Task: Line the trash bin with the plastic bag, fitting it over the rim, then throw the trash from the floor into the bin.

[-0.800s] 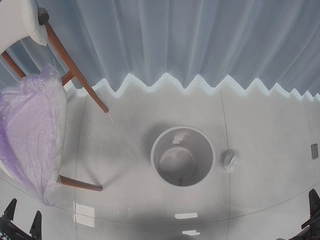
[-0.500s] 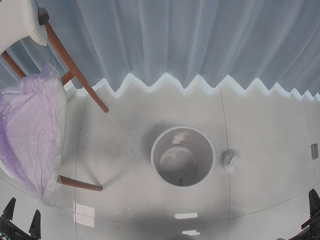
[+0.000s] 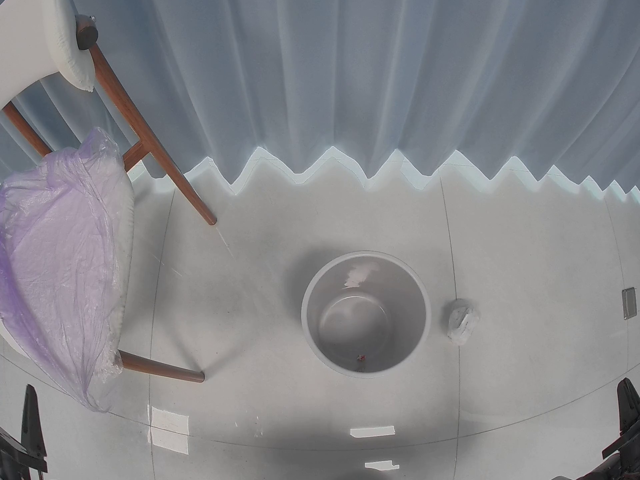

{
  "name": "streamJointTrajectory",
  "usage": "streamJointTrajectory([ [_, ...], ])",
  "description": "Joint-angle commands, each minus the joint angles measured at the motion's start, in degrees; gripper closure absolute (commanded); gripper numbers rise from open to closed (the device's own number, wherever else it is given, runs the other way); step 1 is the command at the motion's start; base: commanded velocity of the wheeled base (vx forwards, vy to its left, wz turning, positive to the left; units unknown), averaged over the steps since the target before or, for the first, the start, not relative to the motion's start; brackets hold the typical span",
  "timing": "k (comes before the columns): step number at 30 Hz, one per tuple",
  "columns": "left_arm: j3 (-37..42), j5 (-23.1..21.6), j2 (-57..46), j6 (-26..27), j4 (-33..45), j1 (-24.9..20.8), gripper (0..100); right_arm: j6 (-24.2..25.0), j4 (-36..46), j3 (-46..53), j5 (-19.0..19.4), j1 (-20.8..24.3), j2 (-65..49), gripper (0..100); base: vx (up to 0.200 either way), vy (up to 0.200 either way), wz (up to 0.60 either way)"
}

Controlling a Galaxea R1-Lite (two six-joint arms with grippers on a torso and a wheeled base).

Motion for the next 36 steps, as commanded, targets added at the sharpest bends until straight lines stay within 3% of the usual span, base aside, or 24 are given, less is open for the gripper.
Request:
streamJointTrajectory([
  [1,0.92,1.49,-0.93,7.62,0.43,0.07,0,-0.03,-0.02,1.01,0.55,0.00,-0.88,100,0.000,0.000,0.00],
  [6,-5.58,1.23,0.92,11.04,2.98,-0.55,0,-0.12,-0.02,1.01,1.43,0.00,-0.88,100,0.000,0.000,0.00],
  [12,-24.30,0.88,19.82,10.25,9.39,-2.83,0,-0.12,0.07,1.01,1.43,0.00,-0.88,100,0.000,0.000,0.00],
  [18,-27.29,0.61,33.97,6.65,8.96,-12.06,0,-0.12,-0.02,1.01,1.43,0.00,-0.88,100,0.000,0.000,0.00],
  [22,-28.43,1.14,41.26,7.18,8.16,-13.12,0,-0.03,-0.02,1.01,1.43,0.00,-0.88,100,0.000,0.000,0.00],
  [25,-29.40,1.58,50.31,8.58,3.15,-13.29,0,-0.03,-0.02,1.01,1.43,0.00,-0.88,100,0.000,0.000,0.00],
  [28,-30.98,5.01,57.26,10.60,-2.47,-13.47,0,-0.03,-0.02,1.01,1.43,0.00,-0.88,100,0.000,0.000,0.00],
  [32,-33.70,17.93,65.08,14.30,-6.51,-19.97,0,-0.12,-0.02,1.01,1.51,0.00,-0.88,100,0.000,0.000,0.00],
  [34,-34.14,20.39,65.87,14.47,-6.43,-20.94,0,-0.12,-0.02,1.01,1.51,0.00,-0.88,100,0.000,0.000,0.00],
  [35,-35.64,28.65,68.86,15.09,-6.43,-25.25,0,-0.12,0.07,1.01,1.51,0.00,-0.88,100,0.000,0.000,0.00],
  [36,-36.08,30.32,70.09,15.09,-6.34,-27.00,0,-0.12,0.07,1.01,1.51,0.00,-0.88,100,0.000,0.000,0.00],
])
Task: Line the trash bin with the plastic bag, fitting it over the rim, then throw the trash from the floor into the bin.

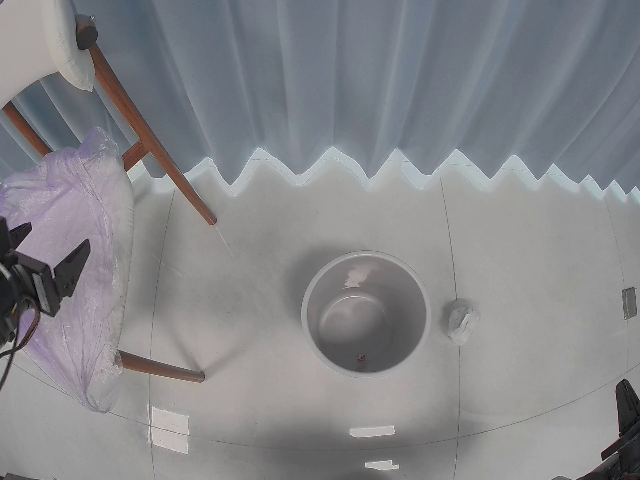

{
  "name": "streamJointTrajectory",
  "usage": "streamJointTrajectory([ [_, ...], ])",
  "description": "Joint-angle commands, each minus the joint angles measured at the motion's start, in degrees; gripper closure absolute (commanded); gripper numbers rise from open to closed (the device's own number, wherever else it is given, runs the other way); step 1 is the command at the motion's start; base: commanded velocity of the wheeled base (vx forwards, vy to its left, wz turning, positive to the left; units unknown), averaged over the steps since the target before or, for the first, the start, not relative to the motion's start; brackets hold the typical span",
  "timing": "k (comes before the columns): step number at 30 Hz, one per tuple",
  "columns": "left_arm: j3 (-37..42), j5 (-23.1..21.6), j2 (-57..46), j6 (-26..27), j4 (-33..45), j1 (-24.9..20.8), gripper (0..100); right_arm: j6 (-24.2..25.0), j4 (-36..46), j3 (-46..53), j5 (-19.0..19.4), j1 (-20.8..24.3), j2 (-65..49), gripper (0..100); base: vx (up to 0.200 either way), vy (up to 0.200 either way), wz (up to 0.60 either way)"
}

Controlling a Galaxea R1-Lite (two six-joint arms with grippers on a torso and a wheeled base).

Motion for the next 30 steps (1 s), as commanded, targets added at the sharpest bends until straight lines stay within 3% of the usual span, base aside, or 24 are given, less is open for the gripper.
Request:
streamJointTrajectory([
  [1,-5.57,16.17,16.93,2.19,-2.98,-13.44,0,-0.06,0.05,1.01,0.09,0.00,-0.88,100,0.000,0.000,0.00],
  [7,-10.31,26.71,24.49,2.89,-2.89,-17.66,0,-0.06,0.05,1.01,0.09,0.09,-0.88,100,0.000,0.000,0.00],
  [12,-9.70,32.43,27.04,2.80,-2.54,-16.87,0,-0.24,0.05,1.01,0.09,0.18,-0.88,100,0.000,0.000,0.00],
  [21,-5.04,31.81,29.06,2.63,-2.28,-9.84,0,-0.41,0.05,1.01,0.18,0.26,-0.88,100,0.000,0.000,0.00],
  [30,-5.83,32.07,29.76,2.89,-2.63,-8.78,0,-0.59,0.05,1.01,0.18,0.26,-0.79,100,0.000,0.000,0.00],
])
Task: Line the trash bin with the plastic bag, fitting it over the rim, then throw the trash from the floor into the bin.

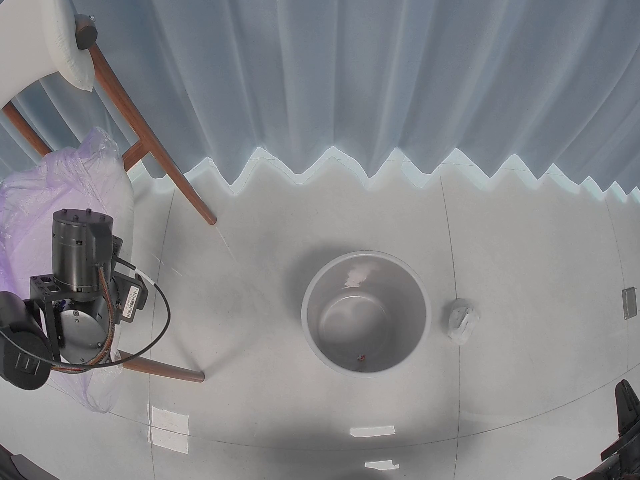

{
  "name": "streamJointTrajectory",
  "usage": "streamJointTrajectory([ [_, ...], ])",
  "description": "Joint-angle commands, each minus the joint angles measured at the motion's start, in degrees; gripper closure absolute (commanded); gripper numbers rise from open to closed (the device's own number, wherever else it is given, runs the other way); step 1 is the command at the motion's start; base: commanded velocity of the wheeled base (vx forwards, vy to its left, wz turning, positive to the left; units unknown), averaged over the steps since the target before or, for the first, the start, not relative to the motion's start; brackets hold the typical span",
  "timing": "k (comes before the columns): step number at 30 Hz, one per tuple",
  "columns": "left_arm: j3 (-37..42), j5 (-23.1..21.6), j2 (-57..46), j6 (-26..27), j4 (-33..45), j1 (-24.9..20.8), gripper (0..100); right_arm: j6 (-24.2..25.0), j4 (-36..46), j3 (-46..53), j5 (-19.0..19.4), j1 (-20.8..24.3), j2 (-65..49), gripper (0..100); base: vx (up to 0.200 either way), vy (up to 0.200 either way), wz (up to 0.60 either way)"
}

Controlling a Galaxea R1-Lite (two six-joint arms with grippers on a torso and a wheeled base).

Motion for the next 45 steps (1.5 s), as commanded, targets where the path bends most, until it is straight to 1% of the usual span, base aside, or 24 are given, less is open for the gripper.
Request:
streamJointTrajectory([
  [1,-0.98,0.11,0.75,0.14,-0.27,0.37,0,-0.10,-0.04,1.01,0.08,0.02,-0.79,100,0.000,0.000,0.00],
  [9,-2.65,0.02,1.19,0.32,-0.27,1.52,0,-0.10,-0.04,0.92,0.17,0.02,-0.79,100,0.000,0.000,0.00],
  [12,-4.76,-0.15,2.16,0.32,-0.27,1.78,0,-0.10,-0.04,1.01,0.17,0.02,-0.79,100,0.000,0.000,0.00],
  [13,-4.93,-0.07,2.16,0.32,-0.27,1.78,100,-0.10,-0.04,1.01,0.08,0.02,-0.79,100,0.000,0.000,0.00],
  [20,-5.02,0.02,2.07,-0.21,-0.36,1.96,100,-0.10,-0.04,1.01,0.08,0.02,-0.79,100,0.000,0.000,0.00],
  [26,-4.76,-0.07,1.63,-0.39,-0.27,3.54,100,-0.10,-0.04,1.01,0.17,0.02,-0.79,100,0.000,0.000,0.00],
  [28,-5.02,-0.15,1.37,-0.39,-0.36,3.54,100,-0.10,-0.04,1.01,0.17,0.02,-0.79,100,0.000,0.000,0.00],
  [30,-5.28,-0.77,0.49,-0.39,-0.45,1.96,100,-0.01,-0.04,1.01,0.17,0.02,-0.79,100,0.000,0.000,0.00],
  [32,-5.28,-2.61,-0.48,-0.48,-0.45,0.55,100,-0.10,-0.04,1.01,0.17,0.02,-0.79,100,0.000,0.000,0.00],
  [33,-5.28,-5.34,-1.18,-0.56,-0.45,-0.68,100,-0.01,-0.04,1.01,0.08,0.02,-0.79,100,0.000,0.000,0.00],
  [34,-5.28,-5.87,-1.36,-0.56,-0.45,-0.77,100,-0.01,-0.04,1.01,0.17,0.02,-0.79,100,0.000,0.000,0.00],
  [35,-5.37,-8.68,-2.06,-0.48,-0.45,-1.12,100,-0.10,-0.04,1.01,0.17,0.02,-0.79,100,0.000,0.000,0.00],
  [37,-5.28,-11.14,-3.29,-0.30,-0.45,-1.30,100,-0.10,-0.04,1.01,0.17,0.02,-0.79,100,0.000,0.000,0.00],
  [43,-5.11,-14.83,-4.70,-1.18,-0.45,-4.37,100,-0.01,-0.04,1.01,0.17,0.02,-0.79,100,0.000,0.000,0.00],
  [45,-5.28,-16.59,-5.31,-1.62,-0.54,-6.39,100,-0.01,-0.04,1.01,0.17,0.02,-0.79,100,0.000,0.000,0.00],
])
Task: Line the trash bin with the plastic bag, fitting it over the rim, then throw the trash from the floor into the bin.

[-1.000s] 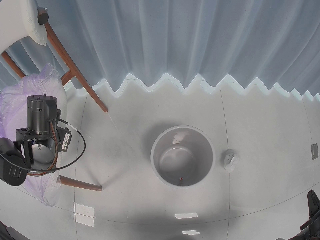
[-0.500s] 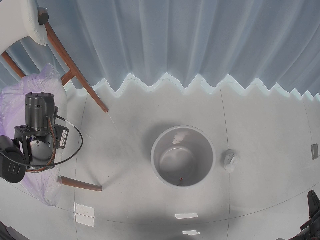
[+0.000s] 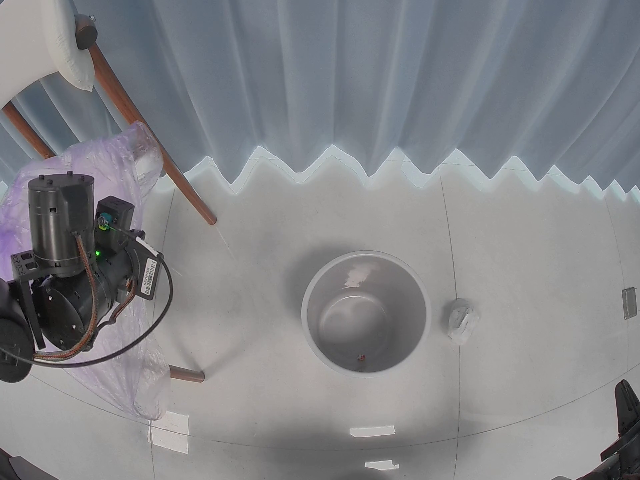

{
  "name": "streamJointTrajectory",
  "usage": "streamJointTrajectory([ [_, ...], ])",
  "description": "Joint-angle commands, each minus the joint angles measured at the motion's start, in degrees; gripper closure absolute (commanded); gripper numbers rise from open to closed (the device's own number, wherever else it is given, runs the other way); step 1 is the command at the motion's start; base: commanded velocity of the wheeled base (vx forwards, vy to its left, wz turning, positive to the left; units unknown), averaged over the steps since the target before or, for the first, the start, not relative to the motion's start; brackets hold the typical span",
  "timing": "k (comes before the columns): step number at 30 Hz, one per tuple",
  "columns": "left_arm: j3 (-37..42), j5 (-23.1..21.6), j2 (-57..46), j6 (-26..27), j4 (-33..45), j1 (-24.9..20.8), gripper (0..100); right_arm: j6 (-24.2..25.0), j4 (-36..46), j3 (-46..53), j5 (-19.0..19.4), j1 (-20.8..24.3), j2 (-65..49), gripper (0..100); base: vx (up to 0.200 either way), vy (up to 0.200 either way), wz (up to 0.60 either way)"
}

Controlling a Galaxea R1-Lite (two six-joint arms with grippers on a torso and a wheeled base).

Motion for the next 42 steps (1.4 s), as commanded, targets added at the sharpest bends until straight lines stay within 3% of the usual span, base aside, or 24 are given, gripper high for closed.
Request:
streamJointTrajectory([
  [1,-0.22,-2.28,-2.60,-0.76,-0.32,-3.86,100,0.02,-0.04,1.01,0.03,0.02,-0.79,100,0.000,0.000,0.00],
  [4,-0.48,-3.07,-3.31,-2.17,-1.11,-5.88,100,0.02,-0.04,1.01,-0.05,0.02,-0.79,100,0.000,0.000,0.00],
  [5,-1.71,-5.35,-3.48,-4.89,-2.43,-9.13,100,-0.06,-0.04,1.01,0.03,0.02,-0.79,100,0.000,0.000,0.00],
  [7,-2.76,-8.61,-3.48,-7.00,-3.84,-11.15,100,-0.06,-0.04,1.01,0.03,0.02,-0.79,100,0.000,0.000,0.00],
  [14,-5.49,-21.53,-2.60,-7.88,-10.69,-15.11,100,-0.06,-0.13,1.01,0.03,0.02,-0.79,100,0.000,0.000,0.00],
  [17,-6.81,-21.35,-1.64,-8.32,-12.36,-17.31,100,0.02,-0.13,1.01,0.03,0.02,-0.79,100,0.000,0.000,0.00],
  [19,-9.80,-21.00,1.00,-11.48,-15.79,-22.40,100,0.02,-0.13,1.01,0.03,0.02,-0.79,100,0.000,0.000,0.00],
  [21,-10.24,-21.00,1.18,-11.66,-16.06,-23.02,100,0.02,-0.13,1.01,0.03,0.02,-0.79,100,0.000,0.000,0.00],
  [22,-14.72,-21.00,3.99,-12.45,-17.37,-27.06,100,0.02,-0.13,1.01,0.03,0.02,-0.88,100,0.000,0.000,0.00],
  [26,-17.53,-20.91,6.10,-14.47,-17.64,-28.91,100,0.02,-0.13,1.01,0.03,0.02,-0.88,100,0.000,0.000,0.00],
  [28,-21.92,-18.36,9.26,-18.16,-17.55,-34.45,100,0.02,-0.13,1.01,0.03,-0.07,-0.88,100,0.000,0.000,0.00],
  [33,-22.63,-17.22,11.37,-22.73,-17.46,-39.19,100,0.11,-0.13,1.01,0.03,-0.07,-0.96,100,0.000,0.000,0.00],
  [37,-22.72,-16.60,11.90,-24.84,-16.93,-38.93,100,0.20,-0.13,1.01,-0.05,-0.07,-0.96,100,0.000,0.000,0.00],
  [40,-22.63,-16.60,12.07,-25.90,-16.85,-36.03,100,0.20,-0.13,1.01,-0.05,-0.07,-0.88,100,0.000,0.000,0.00],
  [42,-22.01,-16.52,13.13,-27.83,-15.79,-31.37,100,0.29,-0.13,1.01,-0.14,-0.07,-0.88,100,0.000,0.000,0.00],
])
